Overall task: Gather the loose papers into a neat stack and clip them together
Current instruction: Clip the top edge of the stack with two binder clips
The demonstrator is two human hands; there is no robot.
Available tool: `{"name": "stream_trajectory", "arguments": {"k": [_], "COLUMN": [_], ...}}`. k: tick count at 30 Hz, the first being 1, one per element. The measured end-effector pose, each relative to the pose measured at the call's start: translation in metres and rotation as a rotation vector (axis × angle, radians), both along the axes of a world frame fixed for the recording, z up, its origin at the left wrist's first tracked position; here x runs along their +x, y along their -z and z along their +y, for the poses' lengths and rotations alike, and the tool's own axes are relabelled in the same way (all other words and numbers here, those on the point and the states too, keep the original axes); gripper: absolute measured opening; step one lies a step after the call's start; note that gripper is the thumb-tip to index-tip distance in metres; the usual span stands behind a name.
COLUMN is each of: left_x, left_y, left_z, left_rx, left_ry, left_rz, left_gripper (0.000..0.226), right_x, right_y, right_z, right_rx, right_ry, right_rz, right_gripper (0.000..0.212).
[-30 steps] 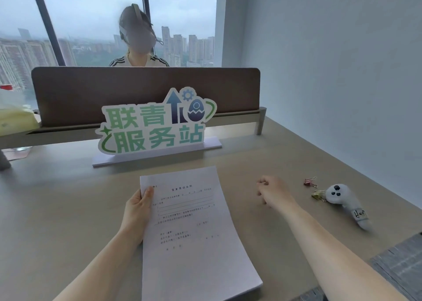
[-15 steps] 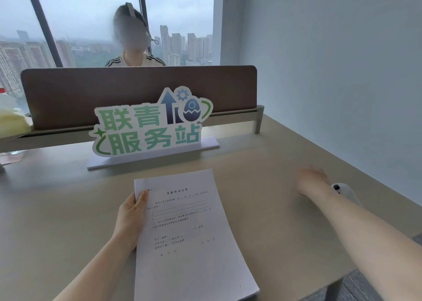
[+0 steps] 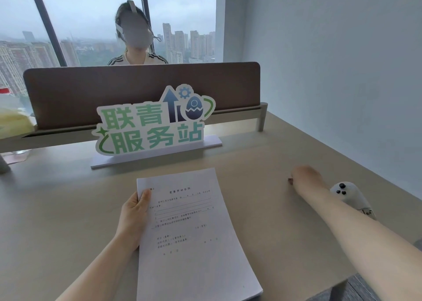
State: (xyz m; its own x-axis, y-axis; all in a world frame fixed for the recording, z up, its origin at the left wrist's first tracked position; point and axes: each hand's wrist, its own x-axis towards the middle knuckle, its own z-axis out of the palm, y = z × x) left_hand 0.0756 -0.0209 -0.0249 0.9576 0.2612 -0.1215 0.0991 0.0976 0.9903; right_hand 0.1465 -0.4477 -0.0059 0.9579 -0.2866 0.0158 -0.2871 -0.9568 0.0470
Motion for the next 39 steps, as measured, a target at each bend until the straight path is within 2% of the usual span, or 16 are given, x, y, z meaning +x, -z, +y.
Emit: {"name": "stream_trajectory", "arguments": {"k": [3, 6, 8, 11, 13, 16, 23, 25, 30, 36, 39], "left_x": [0.0, 0.0, 0.0, 0.002, 0.003, 0.003, 0.002, 0.001, 0.001, 0.0, 0.001], "left_y": [0.0, -0.001, 0.0, 0.002, 0.002, 0.003, 0.0, 0.0, 0.0, 0.001, 0.001], "left_z": [0.001, 0.001, 0.001, 0.001, 0.002, 0.002, 0.0, 0.0, 0.001, 0.002, 0.002], "left_rx": [0.002, 0.005, 0.0, 0.003, -0.002, -0.003, 0.004, -0.003, -0.009, -0.014, -0.014], "left_ry": [-0.001, 0.007, 0.012, 0.0, -0.005, -0.012, -0.018, -0.016, -0.02, -0.018, -0.018], "left_rz": [-0.002, -0.004, -0.003, 0.009, 0.015, 0.015, 0.022, 0.025, 0.024, 0.028, 0.03], "left_gripper": [0.022, 0.023, 0.023, 0.023, 0.023, 0.023, 0.023, 0.023, 0.022, 0.023, 0.023], "right_x": [-0.005, -0.01, -0.009, -0.011, -0.018, -0.028, -0.036, -0.035, -0.032, -0.029, -0.028], "right_y": [-0.005, -0.007, -0.007, -0.01, -0.014, -0.019, -0.026, -0.026, -0.025, -0.038, -0.047], "right_z": [0.013, 0.028, 0.042, 0.07, 0.09, 0.118, 0.173, 0.182, 0.199, 0.214, 0.226], "right_rx": [0.016, 0.109, 0.365, 0.986, 1.326, 1.606, 2.074, 2.099, 1.922, 1.527, 1.391], "right_ry": [-0.076, -0.108, -0.116, -0.044, 0.015, 0.02, 0.127, 0.11, -0.001, -0.174, -0.273], "right_rz": [-0.019, -0.095, -0.149, -0.203, -0.147, -0.064, 0.062, 0.075, 0.084, 0.101, 0.092], "right_gripper": [0.044, 0.026, 0.022, 0.023, 0.021, 0.021, 0.032, 0.035, 0.019, 0.022, 0.026]}}
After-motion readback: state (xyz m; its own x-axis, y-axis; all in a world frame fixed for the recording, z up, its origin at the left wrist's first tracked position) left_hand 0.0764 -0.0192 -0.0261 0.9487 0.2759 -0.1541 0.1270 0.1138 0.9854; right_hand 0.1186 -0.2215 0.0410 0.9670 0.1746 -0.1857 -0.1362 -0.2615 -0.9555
